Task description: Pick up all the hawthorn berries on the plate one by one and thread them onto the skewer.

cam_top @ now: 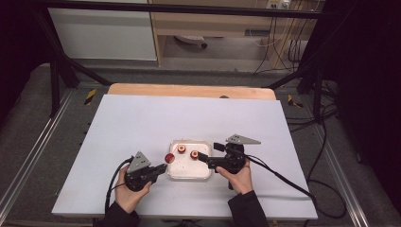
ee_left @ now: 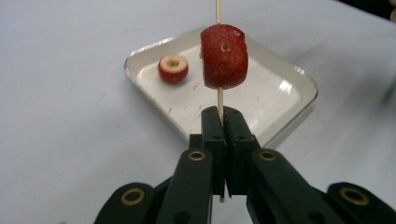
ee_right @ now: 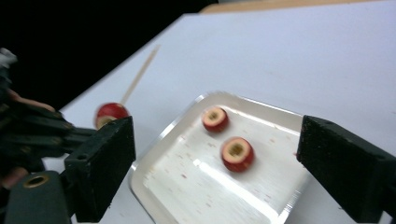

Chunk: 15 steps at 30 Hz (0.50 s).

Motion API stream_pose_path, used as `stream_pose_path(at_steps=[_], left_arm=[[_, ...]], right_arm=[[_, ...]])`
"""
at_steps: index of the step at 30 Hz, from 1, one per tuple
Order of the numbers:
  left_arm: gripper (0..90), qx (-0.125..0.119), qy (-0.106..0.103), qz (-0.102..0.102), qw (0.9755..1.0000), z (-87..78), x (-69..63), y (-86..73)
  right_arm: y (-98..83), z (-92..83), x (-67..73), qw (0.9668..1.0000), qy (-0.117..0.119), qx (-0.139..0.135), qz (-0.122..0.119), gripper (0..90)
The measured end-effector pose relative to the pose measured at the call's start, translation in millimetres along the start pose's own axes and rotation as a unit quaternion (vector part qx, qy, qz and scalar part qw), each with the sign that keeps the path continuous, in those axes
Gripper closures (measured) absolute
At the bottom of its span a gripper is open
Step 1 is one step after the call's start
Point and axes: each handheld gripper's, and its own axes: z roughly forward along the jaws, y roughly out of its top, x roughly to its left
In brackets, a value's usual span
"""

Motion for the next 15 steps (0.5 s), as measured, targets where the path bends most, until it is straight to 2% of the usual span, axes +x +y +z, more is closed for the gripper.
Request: stream_pose_path(at_steps=[3,6,9,12,14,15], left_arm=[[88.6,0.012,0.0,0.002,0.9999,-7.0,6.4,-9.3],[88.6,0.027,-0.002,0.009,0.9996,-10.2,8.7,-12.5],[88.5,0.035,-0.007,0.01,0.9993,-10.7,9.4,-12.3],[88.5,0.04,-0.01,0.014,0.999,-11.2,9.8,-13.1],[88.5,0.041,-0.01,0.015,0.999,-12.4,10.6,-13.2],[88.4,0.041,-0.01,0.014,0.999,-13.0,11.3,-13.3]], right_arm=[[3.8,3.1,-2.6,0.9981,-0.022,0.047,-0.031,10.3],[9.5,11.8,-1.7,0.9921,-0.033,0.103,-0.063,11.0],[17.4,23.5,-0.4,0.9838,-0.038,0.151,-0.088,13.4],[26.0,36.2,0.8,0.9725,-0.045,0.2,-0.11,17.6],[31.3,43.9,1.4,0.9655,-0.051,0.221,-0.128,20.0],[33.7,47.6,2.0,0.9629,-0.049,0.232,-0.128,20.9]])
